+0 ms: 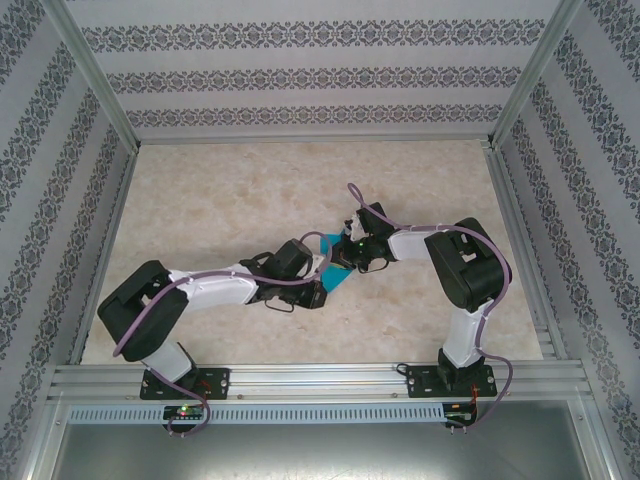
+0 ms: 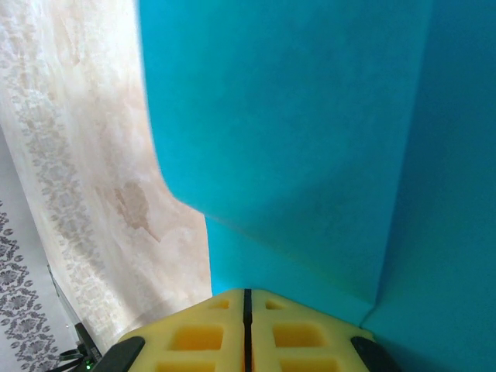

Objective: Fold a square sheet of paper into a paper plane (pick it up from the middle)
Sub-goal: Fourth fold the wing at the center of the table.

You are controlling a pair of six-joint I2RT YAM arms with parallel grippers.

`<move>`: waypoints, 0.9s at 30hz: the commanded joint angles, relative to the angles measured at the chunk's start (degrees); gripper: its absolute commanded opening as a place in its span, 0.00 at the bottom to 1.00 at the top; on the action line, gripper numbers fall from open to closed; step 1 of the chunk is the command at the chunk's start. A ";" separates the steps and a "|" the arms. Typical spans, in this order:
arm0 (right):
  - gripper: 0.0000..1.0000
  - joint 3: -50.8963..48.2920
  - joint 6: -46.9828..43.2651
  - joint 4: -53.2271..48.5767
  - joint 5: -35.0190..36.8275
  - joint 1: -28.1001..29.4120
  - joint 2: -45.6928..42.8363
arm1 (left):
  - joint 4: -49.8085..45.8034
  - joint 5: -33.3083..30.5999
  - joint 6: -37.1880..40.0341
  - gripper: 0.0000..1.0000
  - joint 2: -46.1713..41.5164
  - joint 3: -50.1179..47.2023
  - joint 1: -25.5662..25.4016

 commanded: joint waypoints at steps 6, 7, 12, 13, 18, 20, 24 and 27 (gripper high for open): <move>0.09 -2.74 0.45 -1.12 1.58 -0.21 0.53 | 2.18 -2.56 0.56 0.15 2.56 5.58 1.11; 0.09 -2.87 0.88 -0.50 1.07 -0.20 0.50 | 2.97 -2.12 0.67 0.15 3.13 5.69 1.11; 0.09 -2.83 1.40 0.13 0.55 -0.12 0.45 | 2.57 -4.36 3.68 0.15 6.27 6.52 1.57; 0.09 -2.76 1.48 0.09 0.54 -0.20 0.45 | 2.57 -5.11 4.16 0.14 6.69 6.50 1.68; 0.09 -2.58 1.67 0.19 0.20 -0.20 0.54 | 3.17 -7.07 5.68 0.14 8.90 6.74 2.25; 0.09 -2.64 1.94 0.46 -0.08 -0.20 0.45 | 3.70 -7.30 5.96 0.14 9.68 6.78 2.38; 0.09 -2.39 1.94 0.18 -0.01 -0.26 -0.08 | 3.93 -8.50 6.69 0.14 11.23 6.45 2.47; 0.09 -2.21 1.94 -0.06 0.01 -0.53 -0.26 | 4.16 -8.74 6.99 0.14 12.42 5.96 2.52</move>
